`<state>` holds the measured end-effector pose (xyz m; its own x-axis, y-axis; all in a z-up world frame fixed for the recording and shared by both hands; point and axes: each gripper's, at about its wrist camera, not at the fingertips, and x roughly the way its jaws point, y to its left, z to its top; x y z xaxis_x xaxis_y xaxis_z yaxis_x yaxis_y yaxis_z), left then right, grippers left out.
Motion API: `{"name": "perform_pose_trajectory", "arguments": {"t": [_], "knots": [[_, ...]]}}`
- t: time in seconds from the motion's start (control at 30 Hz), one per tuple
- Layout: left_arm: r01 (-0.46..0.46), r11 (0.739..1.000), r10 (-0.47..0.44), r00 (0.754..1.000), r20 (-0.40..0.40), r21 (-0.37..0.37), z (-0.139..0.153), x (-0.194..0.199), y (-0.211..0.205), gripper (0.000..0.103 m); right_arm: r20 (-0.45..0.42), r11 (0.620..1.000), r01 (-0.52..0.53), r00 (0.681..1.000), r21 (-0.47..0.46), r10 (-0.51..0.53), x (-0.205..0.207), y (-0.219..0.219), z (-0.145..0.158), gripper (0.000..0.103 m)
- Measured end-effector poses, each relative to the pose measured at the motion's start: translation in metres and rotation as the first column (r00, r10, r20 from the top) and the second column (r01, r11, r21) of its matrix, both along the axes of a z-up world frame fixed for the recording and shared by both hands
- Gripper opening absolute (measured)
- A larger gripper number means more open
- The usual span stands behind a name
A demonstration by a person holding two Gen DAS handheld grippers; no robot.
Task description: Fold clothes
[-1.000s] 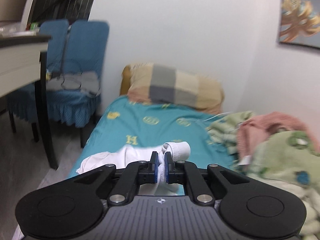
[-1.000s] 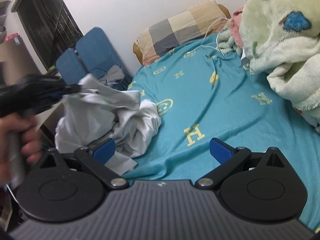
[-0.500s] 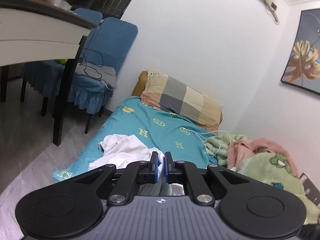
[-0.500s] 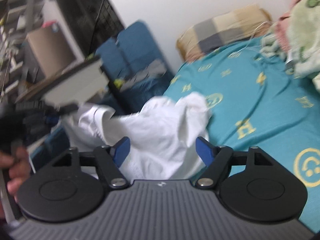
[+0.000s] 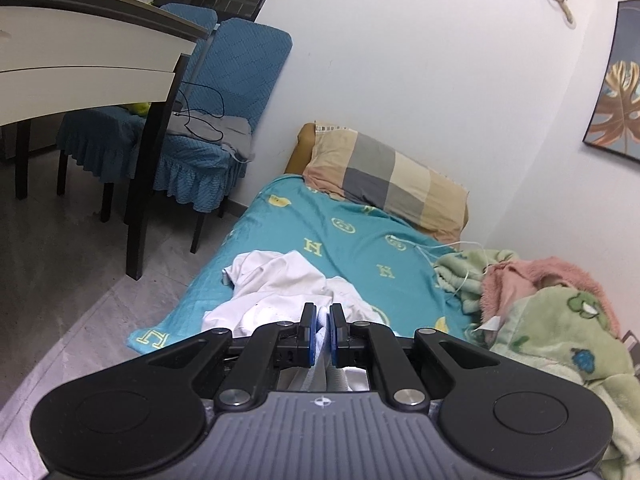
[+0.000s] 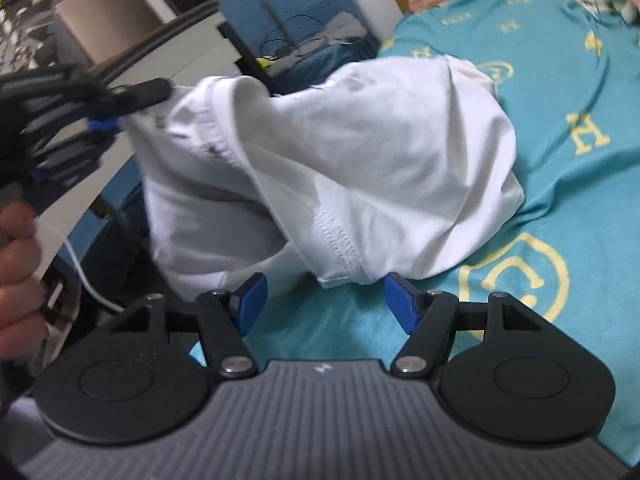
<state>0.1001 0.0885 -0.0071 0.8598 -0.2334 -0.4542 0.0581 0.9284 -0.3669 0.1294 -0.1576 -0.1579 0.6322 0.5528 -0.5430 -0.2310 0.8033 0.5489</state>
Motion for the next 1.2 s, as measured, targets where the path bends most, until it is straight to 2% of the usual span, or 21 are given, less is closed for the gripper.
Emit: {"name": "perform_pose_trajectory", "arguments": {"t": [0.03, 0.1, 0.17, 0.27, 0.4, 0.53, 0.6, 0.67, 0.8, 0.97, 1.07, 1.1, 1.13, 1.17, 1.2], "knots": [[0.000, 1.000, 0.000, 1.000, -0.009, 0.007, -0.002, 0.001, -0.001, 0.007, -0.018, 1.000, 0.021, 1.000, 0.021, -0.021, 0.004, -0.004, -0.003, 0.046], [0.001, 1.000, -0.001, 1.000, -0.029, 0.021, -0.005, 0.002, -0.002, 0.007, -0.047, 0.996, 0.072, 0.996, 0.048, -0.070, 0.010, -0.014, -0.007, 0.030], [0.006, 0.999, -0.005, 0.999, -0.052, 0.032, -0.009, 0.003, -0.004, 0.007, -0.048, 0.989, 0.128, 0.991, 0.070, -0.125, 0.010, -0.026, -0.006, 0.022], [0.032, 0.998, -0.027, 0.996, -0.082, 0.059, -0.012, 0.001, -0.007, 0.008, -0.028, 0.972, 0.204, 0.979, 0.119, -0.202, 0.007, -0.045, 0.003, 0.020], [0.089, 0.989, -0.076, 0.991, -0.111, 0.121, -0.015, -0.005, -0.015, 0.008, 0.027, 0.957, 0.259, 0.964, 0.129, -0.265, 0.001, -0.060, 0.019, 0.019], [0.161, 0.967, -0.146, 0.985, -0.088, 0.195, -0.007, -0.015, -0.026, 0.011, 0.082, 0.949, 0.275, 0.954, 0.154, -0.290, -0.006, -0.066, 0.031, 0.019], [0.195, 0.953, -0.182, 0.980, -0.078, 0.230, -0.004, -0.018, -0.032, 0.019, 0.103, 0.946, 0.279, 0.949, 0.163, -0.298, -0.007, -0.070, 0.037, 0.019], [0.233, 0.941, -0.221, 0.972, -0.075, 0.248, -0.003, -0.017, -0.040, 0.022, 0.104, 0.943, 0.280, 0.948, 0.180, -0.301, -0.007, -0.076, 0.039, 0.019], [0.332, 0.905, -0.297, 0.941, -0.162, 0.268, -0.020, -0.011, -0.056, 0.043, 0.107, 0.932, 0.291, 0.942, 0.217, -0.319, -0.007, -0.087, 0.043, 0.018], [0.365, 0.877, -0.292, 0.921, -0.258, 0.311, -0.046, 0.004, -0.072, 0.045, 0.111, 0.929, 0.298, 0.938, 0.222, -0.327, -0.008, -0.091, 0.046, 0.018], [0.360, 0.858, -0.266, 0.922, -0.281, 0.367, -0.058, 0.010, -0.076, 0.042, 0.118, 0.930, 0.302, 0.936, 0.211, -0.330, -0.008, -0.090, 0.048, 0.018], [0.356, 0.853, -0.258, 0.924, -0.283, 0.381, -0.060, 0.009, -0.076, 0.031, 0.122, 0.930, 0.306, 0.934, 0.203, -0.335, -0.008, -0.091, 0.048, 0.018], [0.350, 0.854, -0.254, 0.926, -0.280, 0.385, -0.060, 0.007, -0.074, 0.024, 0.127, 0.930, 0.312, 0.932, 0.194, -0.339, -0.009, -0.091, 0.049, 0.018], [0.345, 0.857, -0.252, 0.928, -0.273, 0.383, -0.057, 0.004, -0.071, 0.011, 0.128, 0.931, 0.318, 0.931, 0.177, -0.343, -0.008, -0.092, 0.048, 0.018], [0.339, 0.861, -0.252, 0.932, -0.260, 0.380, -0.053, 0.000, -0.069, 0.006, 0.122, 0.932, 0.324, 0.931, 0.161, -0.344, -0.008, -0.092, 0.046, 0.018]]}}
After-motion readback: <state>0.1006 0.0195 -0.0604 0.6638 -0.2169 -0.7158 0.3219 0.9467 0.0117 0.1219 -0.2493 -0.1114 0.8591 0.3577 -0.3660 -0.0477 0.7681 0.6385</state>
